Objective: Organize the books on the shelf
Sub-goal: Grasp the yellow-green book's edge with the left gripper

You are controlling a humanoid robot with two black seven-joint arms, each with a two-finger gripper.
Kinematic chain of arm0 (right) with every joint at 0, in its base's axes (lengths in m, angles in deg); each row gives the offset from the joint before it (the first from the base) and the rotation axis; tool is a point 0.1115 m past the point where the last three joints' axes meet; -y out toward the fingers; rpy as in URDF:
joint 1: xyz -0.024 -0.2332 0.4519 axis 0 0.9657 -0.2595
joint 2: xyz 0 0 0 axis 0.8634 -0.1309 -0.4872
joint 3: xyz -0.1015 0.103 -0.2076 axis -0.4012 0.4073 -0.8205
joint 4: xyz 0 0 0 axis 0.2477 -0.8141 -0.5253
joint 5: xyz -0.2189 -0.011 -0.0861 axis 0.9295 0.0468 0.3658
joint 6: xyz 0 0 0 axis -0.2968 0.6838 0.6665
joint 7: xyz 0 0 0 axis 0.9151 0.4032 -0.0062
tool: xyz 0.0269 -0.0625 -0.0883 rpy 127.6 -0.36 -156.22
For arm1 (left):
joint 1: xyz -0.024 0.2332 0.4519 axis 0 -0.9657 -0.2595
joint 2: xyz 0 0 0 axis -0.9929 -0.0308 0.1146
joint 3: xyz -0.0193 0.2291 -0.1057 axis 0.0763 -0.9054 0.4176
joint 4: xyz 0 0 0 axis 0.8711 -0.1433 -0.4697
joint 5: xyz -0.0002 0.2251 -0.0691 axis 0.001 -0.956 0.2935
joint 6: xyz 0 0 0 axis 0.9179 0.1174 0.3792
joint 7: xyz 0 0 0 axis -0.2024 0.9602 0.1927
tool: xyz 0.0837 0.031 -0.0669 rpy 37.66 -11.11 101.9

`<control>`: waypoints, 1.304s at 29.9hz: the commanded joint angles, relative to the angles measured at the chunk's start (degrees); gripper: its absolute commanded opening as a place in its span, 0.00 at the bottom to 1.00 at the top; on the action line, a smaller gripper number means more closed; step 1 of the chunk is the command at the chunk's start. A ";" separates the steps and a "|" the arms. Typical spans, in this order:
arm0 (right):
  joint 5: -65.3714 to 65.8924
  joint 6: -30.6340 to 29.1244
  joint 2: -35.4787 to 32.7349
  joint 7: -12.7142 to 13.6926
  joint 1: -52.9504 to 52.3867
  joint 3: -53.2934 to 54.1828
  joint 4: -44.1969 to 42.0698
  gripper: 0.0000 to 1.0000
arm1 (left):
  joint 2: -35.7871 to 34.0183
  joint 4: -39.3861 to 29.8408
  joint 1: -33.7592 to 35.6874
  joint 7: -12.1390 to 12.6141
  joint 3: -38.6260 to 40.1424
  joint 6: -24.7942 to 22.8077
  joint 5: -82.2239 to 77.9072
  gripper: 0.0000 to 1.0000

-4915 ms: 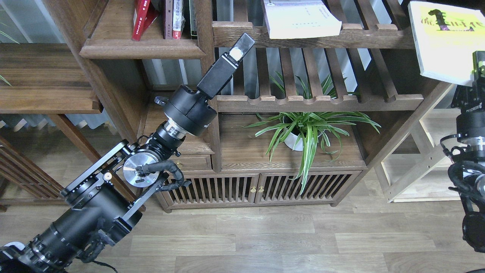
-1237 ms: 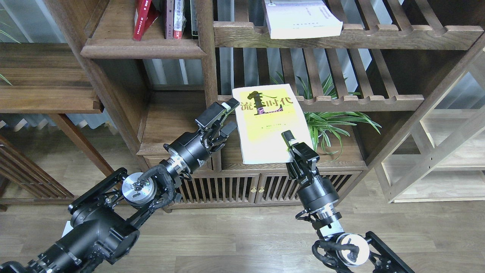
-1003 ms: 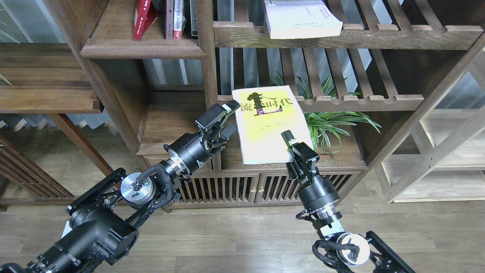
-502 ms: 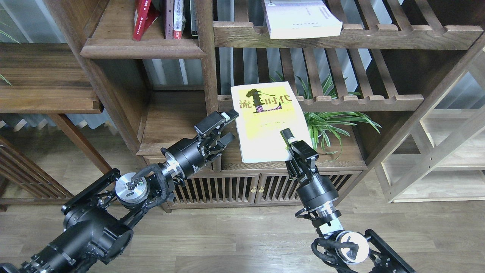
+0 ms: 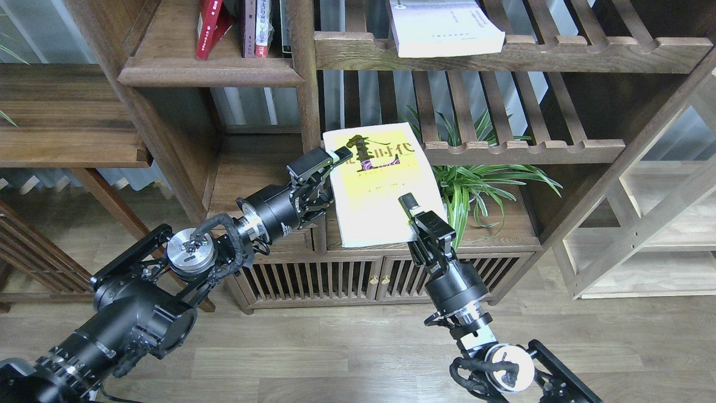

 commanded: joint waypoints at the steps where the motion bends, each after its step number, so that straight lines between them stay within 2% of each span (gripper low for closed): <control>1: 0.57 0.00 0.01 0.01 0.09 -0.92 0.00 0.04 | -0.25 0.05 0.08 2.72 -0.08 1.00 0.00 0.93; 3: 0.65 0.00 0.01 0.01 0.00 -1.01 0.00 0.04 | -0.34 0.05 0.17 3.74 -0.08 2.14 0.00 0.92; 20: 0.65 0.00 0.01 0.01 -0.44 -1.01 0.09 0.04 | -0.26 0.67 0.08 3.74 0.01 2.15 5.10 0.51; 32: 0.65 0.00 0.01 0.01 -0.44 -1.01 0.09 0.04 | 0.10 0.14 -0.09 3.74 -0.35 1.88 5.28 0.51; 39: 0.57 0.00 0.01 0.01 -0.44 -0.92 0.00 0.04 | 0.01 -0.30 -0.44 3.74 0.01 1.71 6.15 0.40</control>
